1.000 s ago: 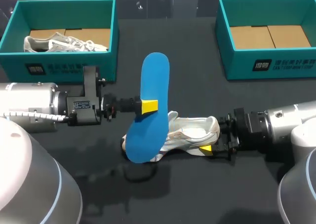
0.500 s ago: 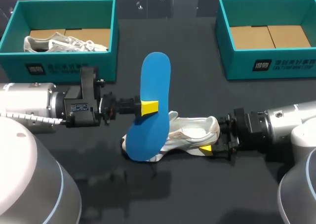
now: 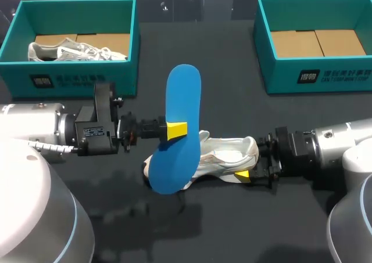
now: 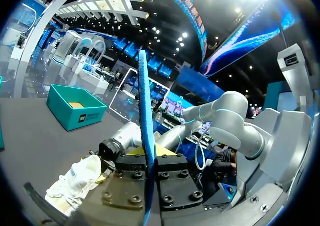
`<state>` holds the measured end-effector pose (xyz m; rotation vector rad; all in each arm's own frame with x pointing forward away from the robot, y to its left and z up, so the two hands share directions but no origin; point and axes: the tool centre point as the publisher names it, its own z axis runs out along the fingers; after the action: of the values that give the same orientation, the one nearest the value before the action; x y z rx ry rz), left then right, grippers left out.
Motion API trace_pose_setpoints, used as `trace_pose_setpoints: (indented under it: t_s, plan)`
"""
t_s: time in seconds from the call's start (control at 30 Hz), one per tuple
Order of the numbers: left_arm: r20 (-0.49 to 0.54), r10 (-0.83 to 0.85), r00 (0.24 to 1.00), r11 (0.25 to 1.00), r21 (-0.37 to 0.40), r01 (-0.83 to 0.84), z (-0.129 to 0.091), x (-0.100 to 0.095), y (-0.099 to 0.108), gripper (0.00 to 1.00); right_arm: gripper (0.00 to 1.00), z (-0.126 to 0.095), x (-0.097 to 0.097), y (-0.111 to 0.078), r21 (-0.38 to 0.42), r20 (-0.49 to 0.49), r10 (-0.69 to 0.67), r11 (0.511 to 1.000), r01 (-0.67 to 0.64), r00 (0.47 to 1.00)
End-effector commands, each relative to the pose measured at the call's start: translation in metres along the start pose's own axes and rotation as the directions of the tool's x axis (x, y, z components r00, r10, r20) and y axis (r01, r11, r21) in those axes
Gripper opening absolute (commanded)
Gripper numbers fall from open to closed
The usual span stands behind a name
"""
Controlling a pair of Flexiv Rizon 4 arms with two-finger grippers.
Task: Take the shoe out of the shoebox, open the shoe tongue, remove and reinsert the insole, then place the shoe into the shoebox
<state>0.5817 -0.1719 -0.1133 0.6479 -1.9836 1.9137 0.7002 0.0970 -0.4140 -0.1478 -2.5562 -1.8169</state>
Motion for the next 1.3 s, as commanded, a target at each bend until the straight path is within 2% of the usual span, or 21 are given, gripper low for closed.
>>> trace_pose_setpoints:
  t_s: [0.03, 0.07, 0.1, 0.13, 0.17, 0.57, 0.8, 0.9, 1.1, 1.3]
  plan:
    - [0.002, 0.000, 1.000, 1.000, 0.002, 0.000, -0.002, 0.002, 0.001, 0.00, 0.09, 0.001, -0.005, 0.002, 0.027, -0.001, -0.004, 1.000, 0.004, 1.000]
    - [0.002, 0.000, 1.000, 1.000, 0.002, 0.000, -0.002, 0.002, 0.001, 0.00, 0.31, 0.000, -0.005, 0.002, 0.027, -0.001, -0.005, 1.000, 0.005, 1.000]
    - [0.002, 0.000, 1.000, 1.000, 0.002, 0.000, -0.002, 0.002, 0.001, 0.00, 0.49, -0.001, -0.006, 0.002, 0.027, -0.004, -0.006, 1.000, 0.006, 1.000]
    - [0.002, 0.000, 1.000, 1.000, 0.002, 0.000, -0.002, 0.002, 0.001, 0.00, 0.96, -0.003, -0.007, 0.002, 0.043, 0.000, -0.003, 0.999, 0.003, 1.000]
    - [0.002, 0.000, 1.000, 1.000, 0.002, 0.000, -0.002, 0.002, 0.001, 0.00, 1.00, -0.005, -0.007, 0.002, 0.050, 0.003, -0.002, 0.999, 0.002, 1.000]
    - [0.002, 0.000, 1.000, 1.000, 0.002, 0.000, -0.002, 0.002, 0.001, 0.00, 1.00, -0.027, -0.008, 0.006, 0.176, 0.044, -0.023, 0.984, 0.014, 0.999]
    - [0.002, 0.000, 1.000, 1.000, 0.002, 0.000, -0.002, 0.002, 0.001, 0.00, 1.00, -0.032, -0.008, 0.013, 0.291, 0.058, -0.040, 0.956, 0.021, 0.998]
    - [0.002, 0.000, 1.000, 1.000, 0.002, 0.000, -0.002, 0.002, 0.001, 0.00, 1.00, -0.034, -0.008, 0.019, 0.408, 0.067, -0.039, 0.913, 0.008, 0.997]
    - [0.002, 0.000, 1.000, 1.000, 0.002, 0.000, -0.002, 0.002, 0.001, 0.00, 1.00, -0.043, -0.007, 0.033, 0.565, 0.097, -0.067, 0.825, 0.000, 0.993]
    - [0.002, 0.000, 1.000, 1.000, 0.002, 0.000, -0.002, 0.002, 0.001, 0.00, 1.00, -0.048, -0.006, 0.043, 0.648, 0.102, -0.078, 0.762, -0.007, 0.992]
